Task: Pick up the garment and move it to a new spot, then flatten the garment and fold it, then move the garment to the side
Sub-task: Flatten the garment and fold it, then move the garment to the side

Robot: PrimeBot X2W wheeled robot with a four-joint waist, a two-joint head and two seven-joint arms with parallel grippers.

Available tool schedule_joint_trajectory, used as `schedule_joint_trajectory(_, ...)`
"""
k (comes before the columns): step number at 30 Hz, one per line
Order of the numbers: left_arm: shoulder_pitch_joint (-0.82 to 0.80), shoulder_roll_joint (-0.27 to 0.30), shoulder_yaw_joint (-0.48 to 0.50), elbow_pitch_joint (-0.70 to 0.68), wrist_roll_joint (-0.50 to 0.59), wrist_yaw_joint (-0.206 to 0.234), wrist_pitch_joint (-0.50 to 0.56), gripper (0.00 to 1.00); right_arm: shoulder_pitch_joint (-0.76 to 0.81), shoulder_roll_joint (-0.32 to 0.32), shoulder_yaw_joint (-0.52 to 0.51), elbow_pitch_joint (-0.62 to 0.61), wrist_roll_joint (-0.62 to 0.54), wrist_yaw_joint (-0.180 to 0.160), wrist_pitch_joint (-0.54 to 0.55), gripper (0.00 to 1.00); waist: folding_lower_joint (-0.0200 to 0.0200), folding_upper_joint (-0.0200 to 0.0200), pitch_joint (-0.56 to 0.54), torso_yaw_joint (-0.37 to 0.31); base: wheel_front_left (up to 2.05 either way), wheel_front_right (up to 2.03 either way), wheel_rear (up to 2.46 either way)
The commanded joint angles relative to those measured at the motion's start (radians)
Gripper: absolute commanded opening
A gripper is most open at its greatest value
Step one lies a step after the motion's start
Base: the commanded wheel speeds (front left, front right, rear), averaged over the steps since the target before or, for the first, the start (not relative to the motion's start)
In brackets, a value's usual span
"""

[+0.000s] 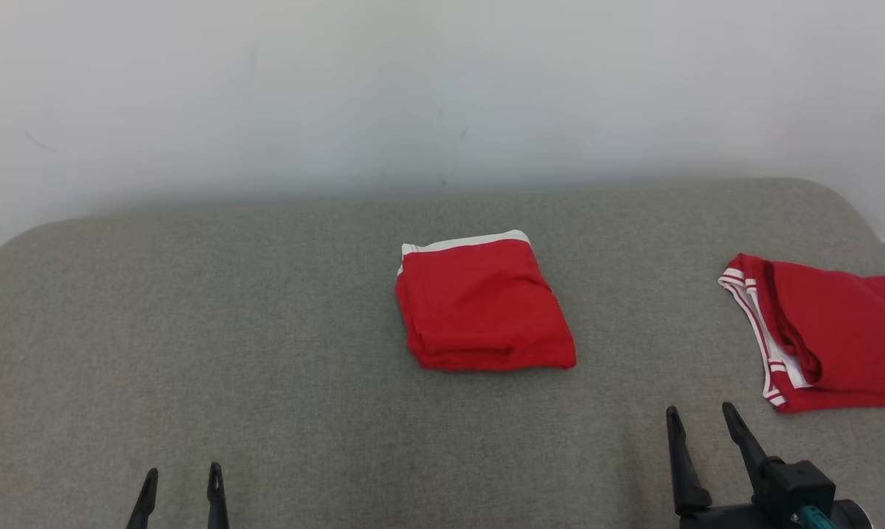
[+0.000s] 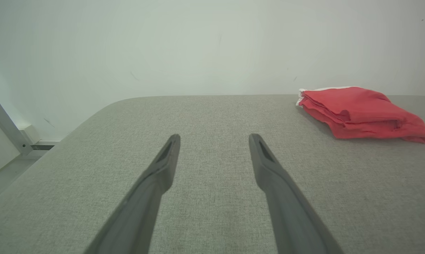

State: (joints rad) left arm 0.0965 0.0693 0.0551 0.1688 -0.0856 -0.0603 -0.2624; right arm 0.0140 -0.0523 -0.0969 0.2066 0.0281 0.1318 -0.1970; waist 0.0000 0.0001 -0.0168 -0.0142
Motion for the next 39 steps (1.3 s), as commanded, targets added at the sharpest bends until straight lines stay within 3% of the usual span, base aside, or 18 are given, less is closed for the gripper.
schedule_joint_trajectory(1, 0.000, -0.003, 0.003, -0.002, 0.012, 0.003, -0.003, 1.00, -0.007, 0.004, 0.001, 0.002, -0.005, -0.002, 0.001, 1.00, 0.0000, -0.0001, 0.000, 0.001, 0.00, 0.00, 0.00)
schedule_joint_trajectory(10, 0.000, -0.008, 0.006, -0.008, 0.012, -0.001, -0.003, 1.00, -0.042, 0.004, 0.011, -0.020, 0.041, -0.002, 0.090, 1.00, 0.0000, -0.0001, 0.005, 0.007, 0.00, 0.00, 0.00)
schedule_joint_trajectory(13, -0.001, -0.009, 0.003, -0.007, 0.012, -0.003, -0.003, 1.00, -0.082, -0.003, 0.048, -0.009, 0.070, -0.002, 0.246, 1.00, 0.0000, -0.0001, 0.011, 0.008, 0.00, 0.00, 0.00)
schedule_joint_trajectory(19, -0.021, -0.011, -0.002, -0.009, 0.013, -0.008, -0.003, 1.00, -0.239, -0.101, 0.122, -0.051, 0.143, -0.002, 0.604, 1.00, 0.0000, -0.0001, 0.038, 0.024, 0.00, 0.00, 0.00)
schedule_joint_trajectory(23, -0.026, -0.013, -0.012, -0.009, 0.014, -0.007, -0.003, 1.00, -0.367, -0.148, 0.113, -0.053, 0.186, -0.002, 0.795, 1.00, 0.0000, -0.0001, 0.065, 0.046, 0.00, 0.00, 0.00)
schedule_joint_trajectory(32, -0.077, -0.016, -0.035, -0.015, 0.018, -0.017, -0.003, 1.00, -0.619, -0.176, 0.032, 0.123, 0.150, -0.002, 0.965, 1.00, 0.0000, -0.0001, 0.156, 0.134, 0.00, 0.00, 0.00)
schedule_joint_trajectory(39, -0.104, -0.018, -0.053, -0.016, 0.011, -0.019, -0.003, 1.00, -0.707, -0.175, -0.002, 0.243, 0.112, -0.002, 0.993, 1.00, 0.0000, -0.0001, 0.214, 0.196, 0.00, 0.00, 0.00)
